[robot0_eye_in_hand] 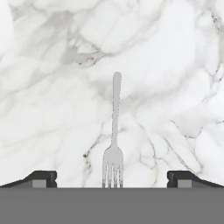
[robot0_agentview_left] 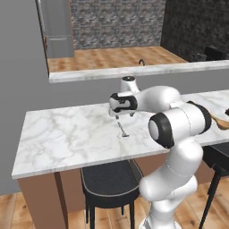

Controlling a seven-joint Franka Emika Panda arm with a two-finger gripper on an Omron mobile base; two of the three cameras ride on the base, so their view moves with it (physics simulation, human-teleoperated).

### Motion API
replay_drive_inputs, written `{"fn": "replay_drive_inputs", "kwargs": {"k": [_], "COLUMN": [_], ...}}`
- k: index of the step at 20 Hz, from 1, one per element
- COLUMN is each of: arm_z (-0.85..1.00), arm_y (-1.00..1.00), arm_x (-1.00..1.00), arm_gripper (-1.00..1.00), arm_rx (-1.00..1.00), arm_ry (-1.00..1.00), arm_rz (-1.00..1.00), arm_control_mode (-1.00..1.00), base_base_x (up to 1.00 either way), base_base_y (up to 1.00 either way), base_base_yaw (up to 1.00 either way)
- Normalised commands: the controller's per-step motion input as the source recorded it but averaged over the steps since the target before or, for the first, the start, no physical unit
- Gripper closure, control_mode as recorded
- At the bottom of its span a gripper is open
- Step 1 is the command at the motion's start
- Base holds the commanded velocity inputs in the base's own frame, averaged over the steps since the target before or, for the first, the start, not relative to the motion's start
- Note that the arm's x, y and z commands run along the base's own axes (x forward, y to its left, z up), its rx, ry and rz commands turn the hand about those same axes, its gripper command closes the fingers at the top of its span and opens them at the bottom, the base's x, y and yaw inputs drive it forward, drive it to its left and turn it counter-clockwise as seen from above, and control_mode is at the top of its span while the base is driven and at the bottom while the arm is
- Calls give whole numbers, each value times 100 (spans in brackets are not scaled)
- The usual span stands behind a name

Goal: Pick up the metallic utensils from the counter and place them in the open drawer. Make sure not to pick up any wooden utensils.

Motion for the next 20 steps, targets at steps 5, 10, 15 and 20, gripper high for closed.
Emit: {"fn": "replay_drive_inputs", "kwargs": {"k": [5,10,15,20], "arm_z": [-47,-53,-35,-27], "arm_y": [0,0,-1,-1], "arm_x": [2,0,0,1], "arm_gripper": [-100,-100,-100,-100], "arm_rx": [-4,-1,0,0], "arm_ry": [9,10,5,0], "arm_rz": [0,0,0,0], "arm_control_mode": [-100,-100,-100,-100], "base_base_x": [0,0,0,0], "base_base_y": [0,0,0,0], "base_base_yaw": [0,0,0,0]}}
